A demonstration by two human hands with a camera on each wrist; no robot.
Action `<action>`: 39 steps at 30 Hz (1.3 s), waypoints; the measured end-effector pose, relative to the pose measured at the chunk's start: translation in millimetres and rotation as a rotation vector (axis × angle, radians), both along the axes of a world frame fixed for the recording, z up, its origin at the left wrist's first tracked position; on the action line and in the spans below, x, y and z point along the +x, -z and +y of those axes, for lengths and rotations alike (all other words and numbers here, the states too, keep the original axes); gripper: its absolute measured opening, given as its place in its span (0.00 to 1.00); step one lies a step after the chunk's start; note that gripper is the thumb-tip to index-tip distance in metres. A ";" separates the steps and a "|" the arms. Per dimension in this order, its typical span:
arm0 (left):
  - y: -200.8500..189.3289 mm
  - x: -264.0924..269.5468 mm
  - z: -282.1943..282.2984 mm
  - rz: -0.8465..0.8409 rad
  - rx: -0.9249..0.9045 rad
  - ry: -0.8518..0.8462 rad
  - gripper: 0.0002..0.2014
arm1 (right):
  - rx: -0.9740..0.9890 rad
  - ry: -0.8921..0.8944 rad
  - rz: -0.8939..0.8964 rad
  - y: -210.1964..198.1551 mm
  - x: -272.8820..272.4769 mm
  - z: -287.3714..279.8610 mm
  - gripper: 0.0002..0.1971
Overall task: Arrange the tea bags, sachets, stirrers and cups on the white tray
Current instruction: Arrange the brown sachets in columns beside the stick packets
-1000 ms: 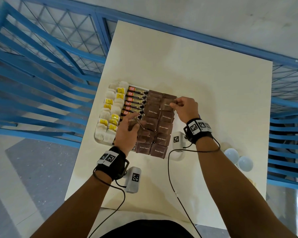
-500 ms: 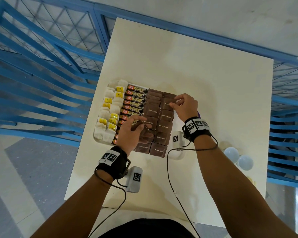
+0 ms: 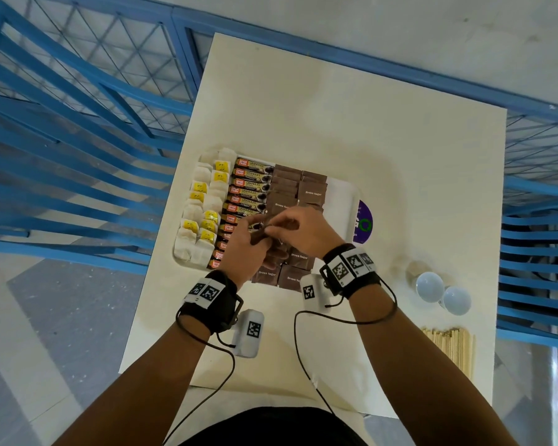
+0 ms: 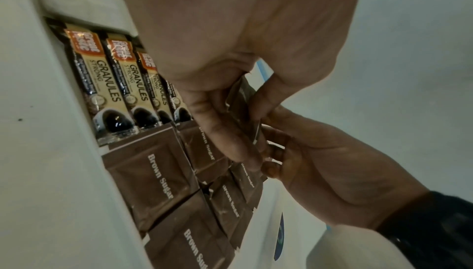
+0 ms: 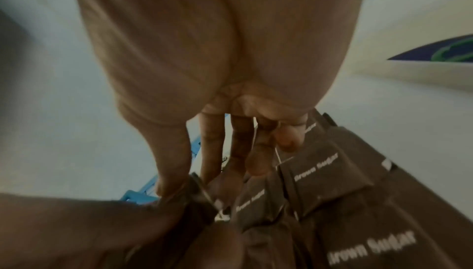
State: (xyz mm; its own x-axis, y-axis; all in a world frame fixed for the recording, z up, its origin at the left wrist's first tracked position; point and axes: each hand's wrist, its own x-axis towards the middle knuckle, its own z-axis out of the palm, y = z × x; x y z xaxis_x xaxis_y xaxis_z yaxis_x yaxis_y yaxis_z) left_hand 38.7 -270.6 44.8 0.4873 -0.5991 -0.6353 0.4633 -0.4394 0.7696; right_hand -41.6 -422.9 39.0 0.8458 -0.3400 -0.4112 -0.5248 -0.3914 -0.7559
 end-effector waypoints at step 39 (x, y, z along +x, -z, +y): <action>24.9 13.7 23.9 -0.037 0.043 -0.151 0.15 | -0.194 0.423 0.034 30.4 48.4 -60.5 0.09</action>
